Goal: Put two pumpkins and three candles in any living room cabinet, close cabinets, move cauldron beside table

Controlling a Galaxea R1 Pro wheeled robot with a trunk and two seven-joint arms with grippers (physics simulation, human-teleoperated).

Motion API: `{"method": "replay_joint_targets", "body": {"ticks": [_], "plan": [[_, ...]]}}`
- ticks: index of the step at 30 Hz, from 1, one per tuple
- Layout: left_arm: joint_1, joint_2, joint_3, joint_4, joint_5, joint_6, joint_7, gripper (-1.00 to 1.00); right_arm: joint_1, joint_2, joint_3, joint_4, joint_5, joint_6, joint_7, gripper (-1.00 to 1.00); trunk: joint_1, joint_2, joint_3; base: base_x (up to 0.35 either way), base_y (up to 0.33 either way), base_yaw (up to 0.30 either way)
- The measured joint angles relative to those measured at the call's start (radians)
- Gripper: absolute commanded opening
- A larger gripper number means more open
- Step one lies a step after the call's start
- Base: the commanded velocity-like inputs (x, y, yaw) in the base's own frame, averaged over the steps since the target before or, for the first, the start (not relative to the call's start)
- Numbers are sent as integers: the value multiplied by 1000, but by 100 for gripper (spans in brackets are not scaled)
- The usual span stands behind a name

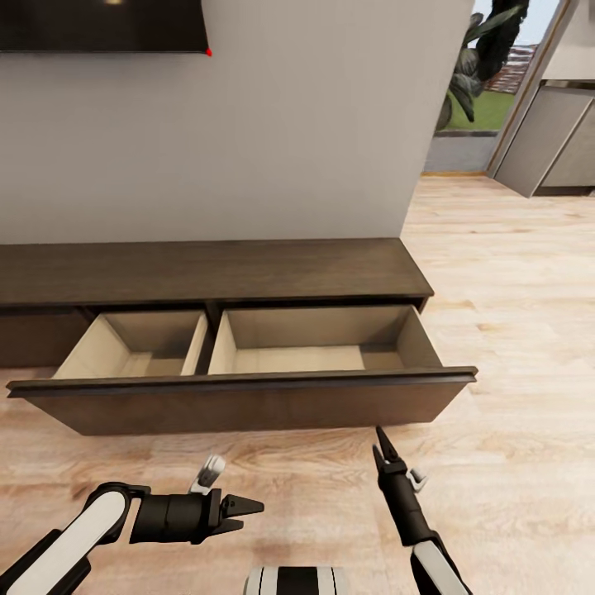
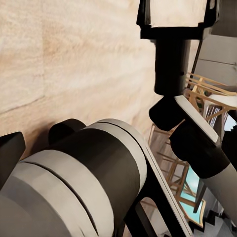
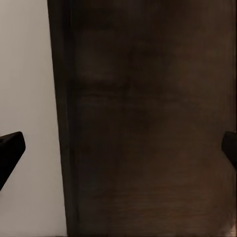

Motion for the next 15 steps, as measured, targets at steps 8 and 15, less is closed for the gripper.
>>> {"method": "replay_joint_targets", "body": {"ticks": [8, 15], "plan": [[0, 0, 0, 0, 0, 0, 1, 100, 0, -2, 1, 2, 2, 96, -86, 100, 0, 0, 0, -13, 0, 0], [0, 1, 18, 0, 9, 0, 0, 100, 0, 0, 0, 6, -6, 185, -254, 100, -2, 1, 15, 0, 0, 0]]}}
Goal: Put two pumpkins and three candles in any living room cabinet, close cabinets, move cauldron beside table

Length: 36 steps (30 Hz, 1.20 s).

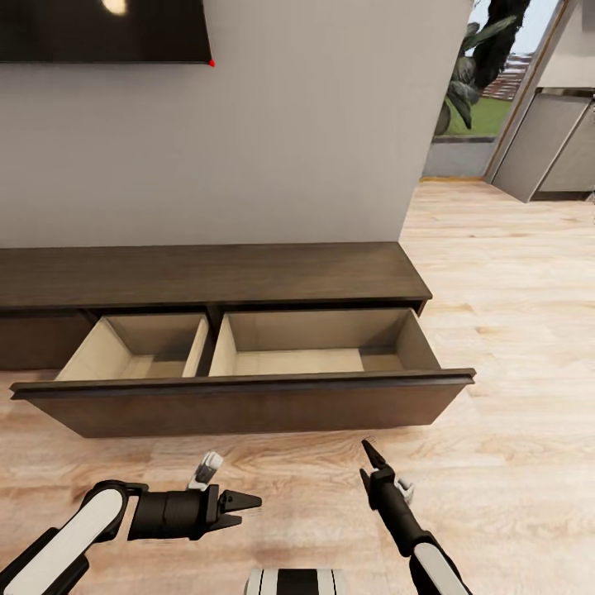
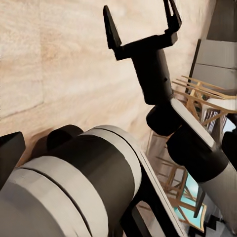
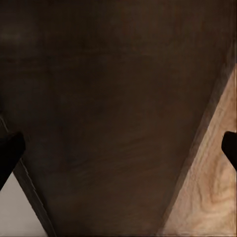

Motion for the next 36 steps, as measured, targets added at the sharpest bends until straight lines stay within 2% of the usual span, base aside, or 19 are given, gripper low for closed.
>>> {"method": "replay_joint_targets", "body": {"ticks": [2, 6, 7, 10, 13, 16, 18, 23, 29, 36], "plan": [[0, 3, 3, 0, 3, 0, 0, 100, 0, -2, -2, 0, -2, 78, -39, 100, -1, 0, 8, 0, 0, 0], [0, 8, 4, 0, 6, 0, 0, 100, 4, -15, -6, 2, -3, 266, -56, 100, -3, 1, 23, 0, 0, 0], [0, 8, 3, 0, 6, 0, 0, 100, 5, -21, -6, 3, -3, 286, -57, 100, -3, 2, 27, 0, 0, 0], [0, 8, -2, 0, 5, 0, 1, 100, 8, -89, -5, 37, 4, 404, -55, 100, -4, 2, 39, 0, 0, 0], [0, 9, 2, 2, 5, 0, 3, 100, 9, -144, 0, 88, 7, 470, -50, 100, -6, 3, 50, 0, 0, 0], [0, 8, 3, 4, 5, 0, 5, 100, 11, -177, 2, 140, 21, 488, -46, 100, -7, 4, 62, 0, 0, 0], [0, 6, -3, 5, 3, -1, 9, 100, 11, -187, 3, 187, 62, 493, -40, 100, -8, 4, 70, 0, 0, 0], [0, 3, -10, 6, 0, -2, 11, 100, 11, -192, 2, 212, 84, 495, -37, 100, -10, 5, 89, 0, 0, 0], [0, 0, -16, 5, -6, -3, 13, 100, 11, -193, 1, 295, 86, 486, -36, 100, -13, 7, 112, 0, 0, 0], [0, 0, -15, 5, -6, -3, 13, 100, 11, -194, -2, 321, 84, 475, -36, 100, -16, 8, 139, 0, 0, 0]]}}
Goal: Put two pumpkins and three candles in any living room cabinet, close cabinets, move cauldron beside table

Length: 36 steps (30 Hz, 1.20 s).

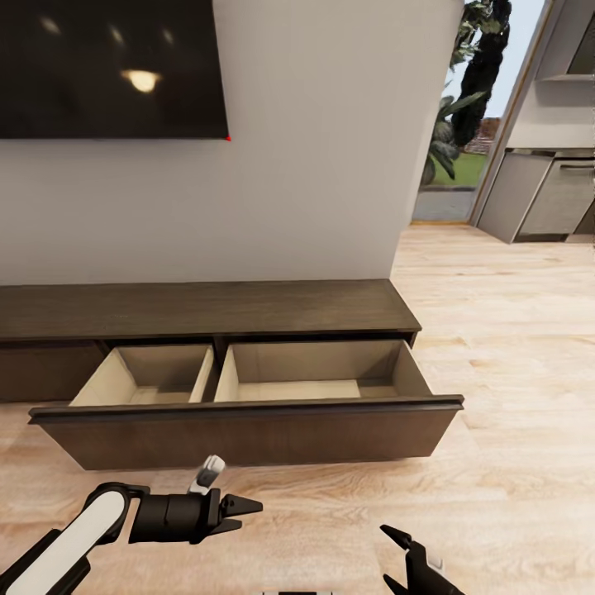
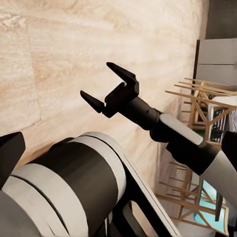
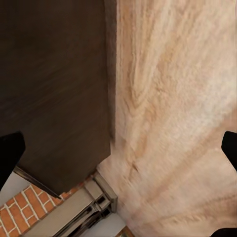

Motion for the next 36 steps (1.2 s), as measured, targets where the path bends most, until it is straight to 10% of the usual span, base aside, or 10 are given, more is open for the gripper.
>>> {"method": "replay_joint_targets", "body": {"ticks": [19, 29, 36], "plan": [[0, 0, -1, 0, 0, 0, 0, 100, 0, -26, -4, 96, 2, -154, -17, 100, -9, 4, 74, 0, 0, 0], [0, -1, 0, 3, 0, 0, 0, 100, 0, -67, -3, 136, 0, -171, -120, 100, -47, 74, 105, 0, 0, 0], [0, -1, 1, 5, 0, 0, 0, 100, 0, -68, -3, 129, 3, -334, -120, 100, -74, 123, 127, 0, 0, 0]]}}
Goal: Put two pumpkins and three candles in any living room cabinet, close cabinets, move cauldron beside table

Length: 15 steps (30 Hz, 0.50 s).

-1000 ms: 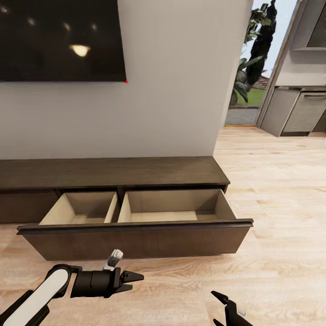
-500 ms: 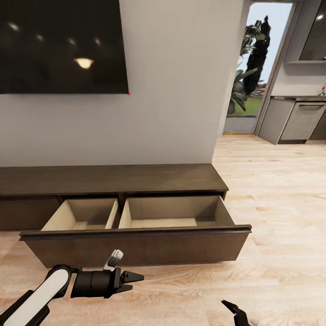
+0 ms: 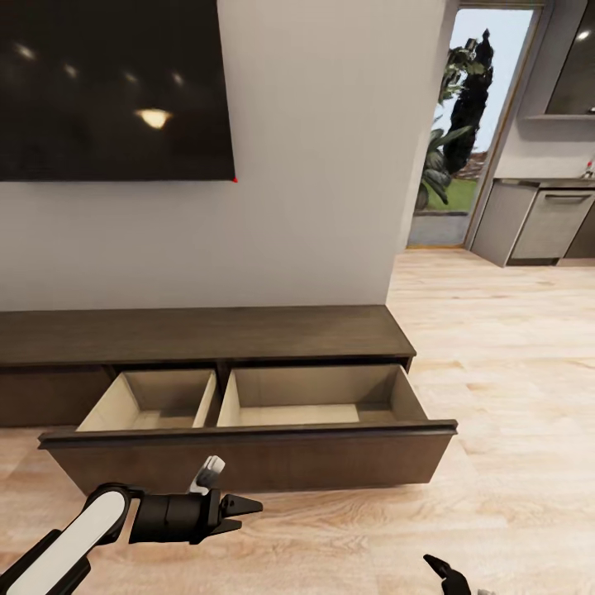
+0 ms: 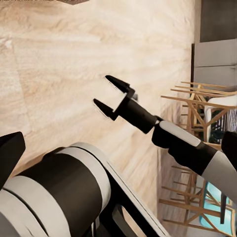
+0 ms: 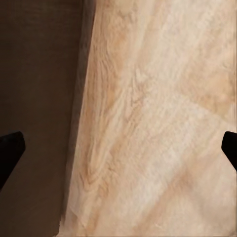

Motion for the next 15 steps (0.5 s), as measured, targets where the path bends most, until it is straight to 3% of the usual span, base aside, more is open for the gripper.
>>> {"method": "replay_joint_targets", "body": {"ticks": [4, 15], "plan": [[0, 0, 0, 0, 0, 0, 0, 100, 0, 0, 3, 3, 3, -55, 5, 100, -15, 28, 13, 0, 0, 0], [0, 0, 1, 0, 0, 0, 0, 100, 0, 1, 5, 5, 4, -71, 3, 100, -58, 105, 47, 0, 0, 0]]}}
